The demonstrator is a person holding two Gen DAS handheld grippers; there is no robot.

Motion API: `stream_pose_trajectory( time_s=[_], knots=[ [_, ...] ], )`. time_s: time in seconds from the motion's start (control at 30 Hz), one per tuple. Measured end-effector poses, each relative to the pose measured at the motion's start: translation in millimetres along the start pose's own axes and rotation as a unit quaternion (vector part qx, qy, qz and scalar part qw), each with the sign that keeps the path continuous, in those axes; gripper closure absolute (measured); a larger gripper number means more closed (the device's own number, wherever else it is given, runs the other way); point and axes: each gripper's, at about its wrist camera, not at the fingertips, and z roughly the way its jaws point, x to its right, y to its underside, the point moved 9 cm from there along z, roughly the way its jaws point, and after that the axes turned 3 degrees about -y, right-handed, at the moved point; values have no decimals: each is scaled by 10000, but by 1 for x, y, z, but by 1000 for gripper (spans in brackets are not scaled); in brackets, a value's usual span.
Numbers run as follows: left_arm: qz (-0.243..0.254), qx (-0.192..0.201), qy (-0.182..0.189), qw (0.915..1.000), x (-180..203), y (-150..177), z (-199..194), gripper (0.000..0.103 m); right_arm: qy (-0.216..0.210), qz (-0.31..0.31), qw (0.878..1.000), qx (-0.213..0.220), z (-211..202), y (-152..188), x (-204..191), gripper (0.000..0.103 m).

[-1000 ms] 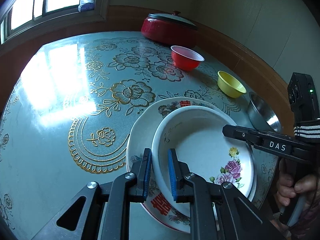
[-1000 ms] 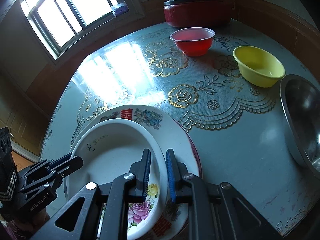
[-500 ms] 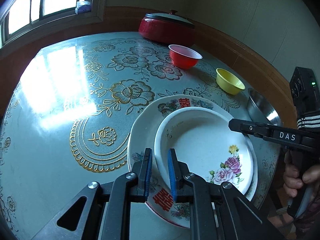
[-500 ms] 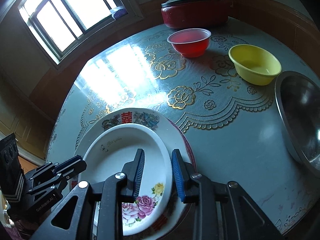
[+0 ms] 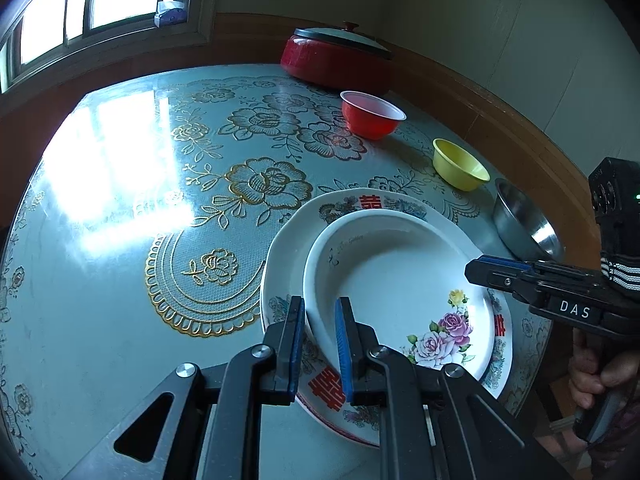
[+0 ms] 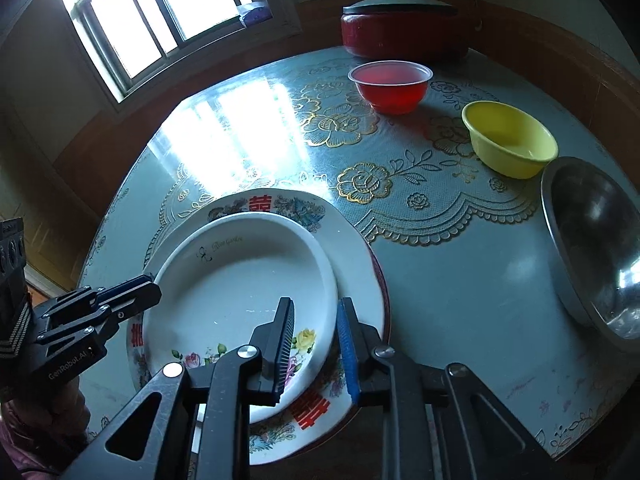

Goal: Organize plates and bowls
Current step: 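Lower the rose-pattern bowl-plate onto the red-character plate with the right tool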

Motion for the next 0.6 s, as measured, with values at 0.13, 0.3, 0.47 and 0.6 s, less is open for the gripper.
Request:
stream_pose_trajectory(
  time_s=[0.13, 0.3, 0.47, 0.6],
  knots=[
    [48, 17, -61, 10000, 3, 2, -1, 87, -18, 88, 10000, -38, 0, 1, 3, 83],
    [-2, 32, -102, 9999, 2, 3, -2, 87, 89, 40, 9999, -47, -1, 2, 1, 83],
    [-21, 92, -179, 9998, 0, 4, -6, 87, 200, -22, 9998, -5, -1, 5, -1, 82],
    [-53, 138, -196, 9997, -3, 5, -9, 87, 274, -17, 9996, 15, -5, 10, -4, 81]
  ],
)
